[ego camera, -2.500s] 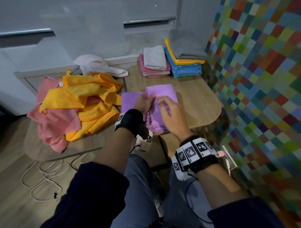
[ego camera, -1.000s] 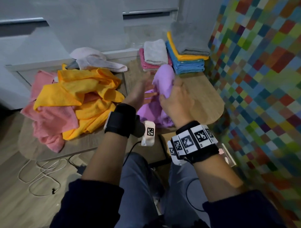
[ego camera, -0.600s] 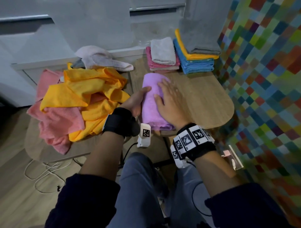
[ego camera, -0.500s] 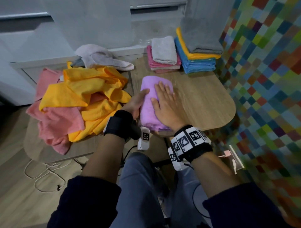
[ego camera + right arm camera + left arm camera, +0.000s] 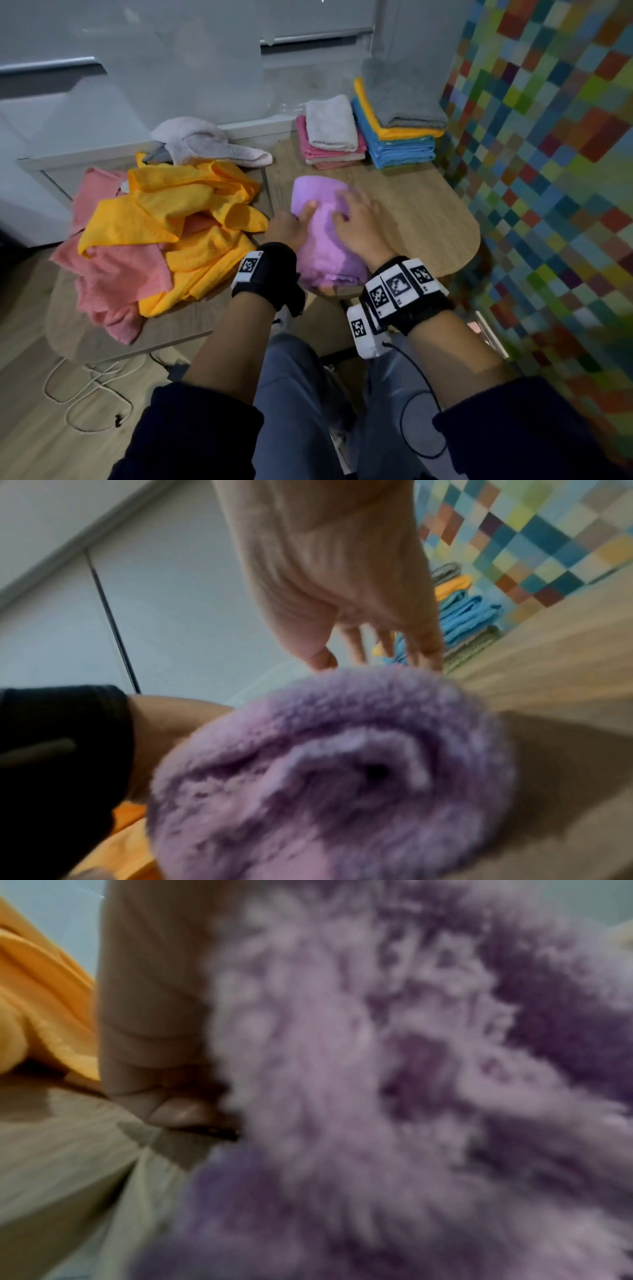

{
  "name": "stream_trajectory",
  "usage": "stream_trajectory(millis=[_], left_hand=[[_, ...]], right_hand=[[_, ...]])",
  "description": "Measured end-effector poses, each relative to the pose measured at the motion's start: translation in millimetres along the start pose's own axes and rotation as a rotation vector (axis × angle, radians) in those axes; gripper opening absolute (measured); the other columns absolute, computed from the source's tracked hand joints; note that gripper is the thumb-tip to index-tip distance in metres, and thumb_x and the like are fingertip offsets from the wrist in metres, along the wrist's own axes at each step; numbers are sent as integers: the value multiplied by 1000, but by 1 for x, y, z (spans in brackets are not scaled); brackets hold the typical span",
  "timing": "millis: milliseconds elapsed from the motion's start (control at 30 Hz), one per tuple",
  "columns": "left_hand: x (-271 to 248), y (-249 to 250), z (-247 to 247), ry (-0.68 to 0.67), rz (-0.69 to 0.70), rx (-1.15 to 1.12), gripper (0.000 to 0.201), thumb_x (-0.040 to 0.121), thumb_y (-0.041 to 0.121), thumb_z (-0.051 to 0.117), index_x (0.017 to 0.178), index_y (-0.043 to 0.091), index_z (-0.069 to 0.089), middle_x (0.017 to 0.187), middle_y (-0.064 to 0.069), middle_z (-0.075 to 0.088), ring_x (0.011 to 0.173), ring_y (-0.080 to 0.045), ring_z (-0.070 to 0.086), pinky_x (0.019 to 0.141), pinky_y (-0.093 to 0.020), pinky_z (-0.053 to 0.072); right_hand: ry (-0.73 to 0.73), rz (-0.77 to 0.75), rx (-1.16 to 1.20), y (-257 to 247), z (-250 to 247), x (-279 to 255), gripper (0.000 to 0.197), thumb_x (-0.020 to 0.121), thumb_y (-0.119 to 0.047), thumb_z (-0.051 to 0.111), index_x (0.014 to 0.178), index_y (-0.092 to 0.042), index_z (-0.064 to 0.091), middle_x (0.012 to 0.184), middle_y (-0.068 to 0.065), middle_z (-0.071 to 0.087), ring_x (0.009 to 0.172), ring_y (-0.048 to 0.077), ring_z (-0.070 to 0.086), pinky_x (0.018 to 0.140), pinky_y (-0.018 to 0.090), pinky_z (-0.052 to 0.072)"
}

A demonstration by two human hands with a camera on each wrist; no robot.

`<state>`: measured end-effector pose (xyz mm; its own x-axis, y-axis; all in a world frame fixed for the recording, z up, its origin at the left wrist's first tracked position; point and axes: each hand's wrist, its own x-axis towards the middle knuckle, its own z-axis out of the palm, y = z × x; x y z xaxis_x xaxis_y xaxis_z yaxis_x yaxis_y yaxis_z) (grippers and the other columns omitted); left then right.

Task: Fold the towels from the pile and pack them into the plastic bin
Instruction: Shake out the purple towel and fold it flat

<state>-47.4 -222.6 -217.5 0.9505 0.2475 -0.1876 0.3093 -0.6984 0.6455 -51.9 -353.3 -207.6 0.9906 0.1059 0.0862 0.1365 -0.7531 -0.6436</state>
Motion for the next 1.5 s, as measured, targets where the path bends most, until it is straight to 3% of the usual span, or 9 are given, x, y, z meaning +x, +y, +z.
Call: stream_trajectory(millis=[133,267,400,600,900,1133,1233,1333,1500], left_hand=[[-4,11,7,-70,-50,6,78,92,60,33,125,-8,50,132,-27,50,121,-37,49,99,-37,36],[-5,14,17,-92,-21,-259,72,94,57,35,135,-2,44,137,-24,47,128,-33,45,109,-35,32],[-3,38,2,-180,109,-899,60,91,52,47,132,9,49,128,-12,58,115,-23,59,96,-34,47],[21,106,-29,-37,311,-1038,60,79,34,67,126,14,37,108,-5,63,87,-14,67,72,-32,56],[94,208,-20,218,376,-1032,25,92,7,55,77,19,39,77,0,47,70,-10,47,70,-24,42],[149,211,17,-12,251,-947,40,91,8,49,126,-11,44,133,-28,48,122,-35,49,107,-44,38],[149,204,34,45,195,-833,38,97,3,41,132,-11,41,139,-22,44,130,-30,43,101,-16,31],[156,205,43,130,245,-793,41,98,5,38,137,-7,37,142,-17,42,129,-25,43,87,-8,30],[152,194,48,69,237,-807,45,97,3,37,141,-2,30,141,-15,40,80,0,60,66,-9,46]], right_hand=[[-79,363,346,15,-9,-6,52,84,-41,65,116,-1,57,110,12,61,106,26,59,81,27,44],[-47,472,715,15,-17,-1,53,76,-24,75,118,1,54,112,13,64,100,27,63,82,34,53],[-30,373,890,-1,-58,19,54,72,-13,77,119,-2,53,109,14,67,94,27,66,85,42,55],[97,191,936,-22,-140,72,44,76,-12,75,114,4,60,108,18,67,92,27,67,83,40,56],[315,66,661,-3,-186,172,46,89,-24,62,126,-4,43,118,8,55,103,19,55,80,23,44],[255,133,281,44,-162,228,44,94,-31,52,126,0,49,128,17,54,117,30,52,89,28,39],[367,-8,-142,49,-148,234,39,95,-15,41,132,-2,43,137,18,44,127,33,41,103,38,33],[446,-218,-346,36,-146,243,47,92,-6,36,140,-6,36,146,13,37,139,28,28,113,42,24],[31,-198,-442,57,-119,263,49,102,-22,20,150,-12,16,158,7,14,145,27,11,119,39,10]])
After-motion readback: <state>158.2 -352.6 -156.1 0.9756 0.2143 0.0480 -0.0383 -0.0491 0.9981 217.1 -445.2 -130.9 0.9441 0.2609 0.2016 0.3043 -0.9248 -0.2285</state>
